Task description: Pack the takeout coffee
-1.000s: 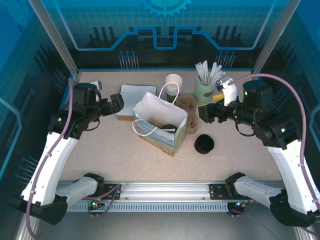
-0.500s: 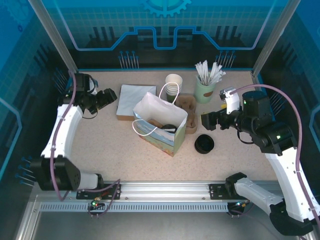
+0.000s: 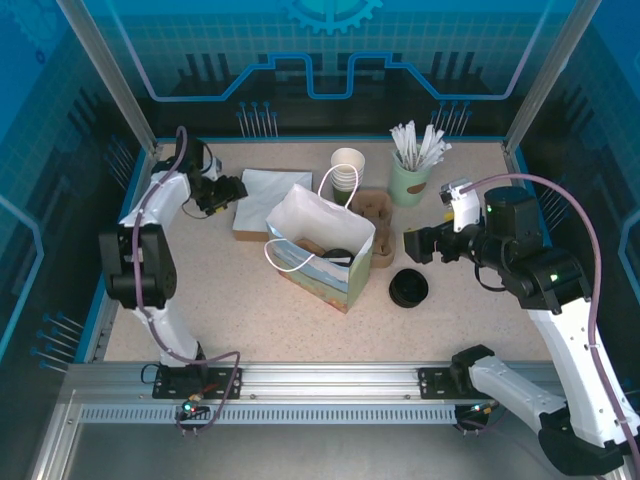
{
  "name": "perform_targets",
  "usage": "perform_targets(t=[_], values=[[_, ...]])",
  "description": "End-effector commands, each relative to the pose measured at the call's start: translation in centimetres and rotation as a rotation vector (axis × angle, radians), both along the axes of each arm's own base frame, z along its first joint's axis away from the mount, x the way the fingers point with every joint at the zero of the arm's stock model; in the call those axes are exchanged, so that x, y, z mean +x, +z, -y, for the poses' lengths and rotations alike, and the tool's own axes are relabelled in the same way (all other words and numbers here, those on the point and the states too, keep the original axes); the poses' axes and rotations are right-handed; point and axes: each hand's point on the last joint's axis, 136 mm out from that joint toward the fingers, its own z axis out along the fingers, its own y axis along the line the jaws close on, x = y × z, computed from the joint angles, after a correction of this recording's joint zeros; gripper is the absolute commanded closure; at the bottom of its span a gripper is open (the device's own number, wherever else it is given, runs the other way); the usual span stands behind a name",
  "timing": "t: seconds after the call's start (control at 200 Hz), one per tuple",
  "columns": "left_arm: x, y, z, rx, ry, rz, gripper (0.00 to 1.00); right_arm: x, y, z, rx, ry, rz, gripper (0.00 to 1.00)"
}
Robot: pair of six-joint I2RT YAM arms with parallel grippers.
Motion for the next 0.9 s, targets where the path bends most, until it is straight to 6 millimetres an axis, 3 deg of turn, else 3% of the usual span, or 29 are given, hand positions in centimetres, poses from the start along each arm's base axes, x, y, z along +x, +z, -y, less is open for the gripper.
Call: perform_targets(t=[0.0, 0.31, 0.65, 0.896], values=[[2.1, 0.0, 0.3, -0.023, -0.051, 0.031, 0.39, 0.2, 0.4, 0.2, 0.002, 0.002, 0.040, 0.00], [4.0, -2.6, -0.1, -0.012, -0.058, -0.018, 0.41, 0.3, 0.1, 0.2, -0.010, 0.004, 0.034, 0.00], [3.5, -4.3, 0.5, -0.047, -0.067, -0.060, 0.54, 0.5, 0.0, 0.2, -0.011, 0.003, 0.036, 0.00], [3.4, -4.1, 0.5, -0.045, -0.068, -0.056, 0.66, 0.6, -0.5, 0.2, -0.014, 0.001, 0.023, 0.00]])
